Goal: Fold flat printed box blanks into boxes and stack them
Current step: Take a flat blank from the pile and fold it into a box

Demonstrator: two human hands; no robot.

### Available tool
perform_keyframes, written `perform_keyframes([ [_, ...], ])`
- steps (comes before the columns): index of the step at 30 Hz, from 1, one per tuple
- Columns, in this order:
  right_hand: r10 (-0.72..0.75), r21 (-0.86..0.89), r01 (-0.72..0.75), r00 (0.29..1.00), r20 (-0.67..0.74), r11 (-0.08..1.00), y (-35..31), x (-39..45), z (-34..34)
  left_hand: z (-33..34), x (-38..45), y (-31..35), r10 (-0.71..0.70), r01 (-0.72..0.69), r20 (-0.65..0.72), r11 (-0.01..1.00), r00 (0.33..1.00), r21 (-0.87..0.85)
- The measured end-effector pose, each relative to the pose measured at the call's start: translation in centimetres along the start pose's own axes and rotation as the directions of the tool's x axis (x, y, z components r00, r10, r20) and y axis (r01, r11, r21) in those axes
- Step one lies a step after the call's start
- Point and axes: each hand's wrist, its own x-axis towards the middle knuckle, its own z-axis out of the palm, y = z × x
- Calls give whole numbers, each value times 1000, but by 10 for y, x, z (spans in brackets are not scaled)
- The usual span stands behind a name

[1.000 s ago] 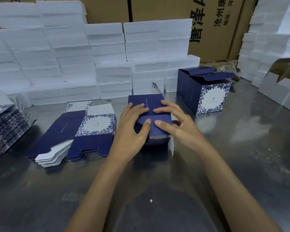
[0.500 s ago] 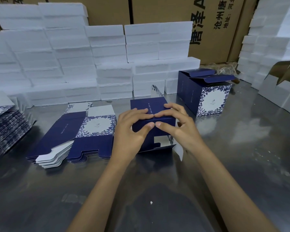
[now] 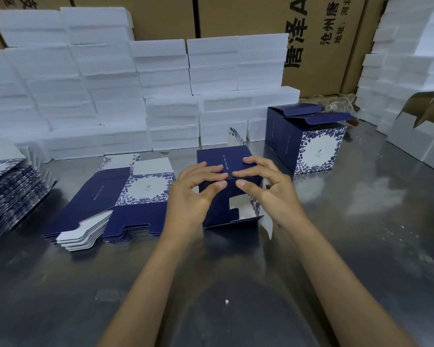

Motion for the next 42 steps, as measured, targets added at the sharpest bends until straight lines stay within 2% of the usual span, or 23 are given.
perform_keyframes([
  [5, 30, 69, -34, 998, 60, 997, 4, 1, -6, -16, 7, -4, -52, 62, 131, 995, 990, -74],
  [9, -17, 6, 17, 1000, 5, 1000, 8, 4, -4, -14, 6, -4, -14, 21, 105, 997, 994, -70],
  [12, 49, 109, -55, 997, 51, 993, 11, 5, -9, -8, 3, -6, 21, -17, 87, 999, 996, -47],
  [15, 173, 348, -189, 982, 79, 918, 13, 5, -15, 1, -2, -7, 180, -187, 55, 969, 982, 164],
  [17, 227, 406, -247, 969, 96, 880, 15, 7, -20, 4, -5, -9, 275, -300, 123, 904, 954, 304],
  [20, 288, 333, -325, 945, 156, 885, 19, 9, -28, 6, -7, -16, 258, -365, 284, 820, 923, 441],
  [21, 291, 316, -341, 936, 196, 885, 20, 9, -31, 7, -6, -17, 258, -377, 296, 791, 920, 482],
  [24, 301, 281, -392, 899, 317, 876, 23, 5, -34, 10, -6, -18, 330, -413, 249, 731, 911, 542],
  [28, 264, 243, -390, 866, 426, 888, 25, 2, -31, 13, -6, -27, 386, -428, 198, 712, 901, 557],
  [33, 251, 154, -341, 872, 420, 927, 29, 2, -25, 16, -8, -36, 373, -362, 73, 806, 925, 467],
  [37, 294, 70, -322, 920, 260, 944, 35, 2, -14, 18, -7, -40, 176, -157, -57, 956, 983, 248],
  [40, 253, 40, -259, 959, 130, 965, 41, 1, -3, 11, -5, -44, 13, -15, 15, 993, 1000, 119],
  [42, 204, 44, -206, 978, 49, 977, 46, 0, 4, 7, -4, -49, -28, 20, 98, 996, 995, 81],
])
